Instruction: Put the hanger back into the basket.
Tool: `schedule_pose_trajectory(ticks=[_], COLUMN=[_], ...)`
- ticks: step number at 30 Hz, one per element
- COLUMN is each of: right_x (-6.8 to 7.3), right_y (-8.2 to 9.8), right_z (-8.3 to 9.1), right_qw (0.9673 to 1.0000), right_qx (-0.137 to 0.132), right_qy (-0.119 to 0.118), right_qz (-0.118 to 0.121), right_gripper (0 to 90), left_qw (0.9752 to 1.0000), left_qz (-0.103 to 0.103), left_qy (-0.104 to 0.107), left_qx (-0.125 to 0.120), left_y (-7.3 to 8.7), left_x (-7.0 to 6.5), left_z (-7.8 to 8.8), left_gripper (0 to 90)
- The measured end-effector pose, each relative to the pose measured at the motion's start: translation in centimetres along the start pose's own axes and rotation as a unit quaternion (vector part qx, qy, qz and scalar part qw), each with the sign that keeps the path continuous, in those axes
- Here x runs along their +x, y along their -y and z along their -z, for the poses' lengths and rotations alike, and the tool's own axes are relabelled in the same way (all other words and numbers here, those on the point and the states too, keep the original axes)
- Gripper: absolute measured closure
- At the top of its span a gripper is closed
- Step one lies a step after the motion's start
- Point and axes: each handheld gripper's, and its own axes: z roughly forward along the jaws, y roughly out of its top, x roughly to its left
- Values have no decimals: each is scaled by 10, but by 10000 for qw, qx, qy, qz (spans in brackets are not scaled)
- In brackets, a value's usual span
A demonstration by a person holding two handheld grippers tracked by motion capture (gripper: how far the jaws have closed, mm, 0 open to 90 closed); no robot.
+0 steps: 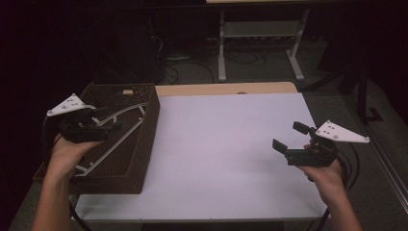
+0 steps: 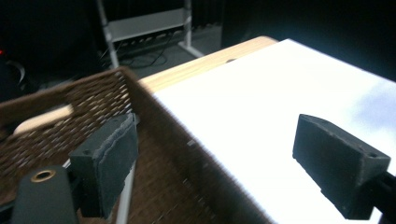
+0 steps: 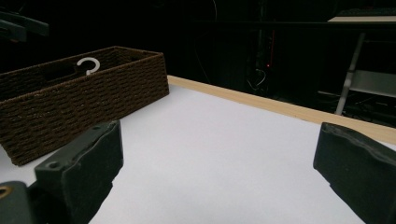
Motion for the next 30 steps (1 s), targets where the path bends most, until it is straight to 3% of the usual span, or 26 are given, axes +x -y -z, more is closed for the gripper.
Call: schedule_pose_trajectory(ticks=[3, 9, 14, 22, 30], right_x=[1, 2, 2, 3, 4], right_y=[0, -1, -1, -1, -8], right_z=[-1, -2, -1, -1, 1], right_qw=[10000, 10000, 10000, 9999, 9996], right_qx=[-12, -23, -32, -49, -198], right_qy=[-10, -50, -63, -98, -174], right_qz=[9, 14, 35, 14, 31], right_gripper=[10, 10, 10, 10, 10], left_qw=[9996, 9985, 9960, 9949, 9944], left_qz=[-110, -187, -241, -244, -251], left_qy=[156, 322, 603, 752, 794], left_qx=[-198, -412, -615, -632, -657], left_y=[-1, 0, 6, 20, 27], left_x=[-16, -34, -52, -64, -64], left_z=[-8, -17, -28, -39, -39], left_gripper=[127, 109, 104, 87, 65])
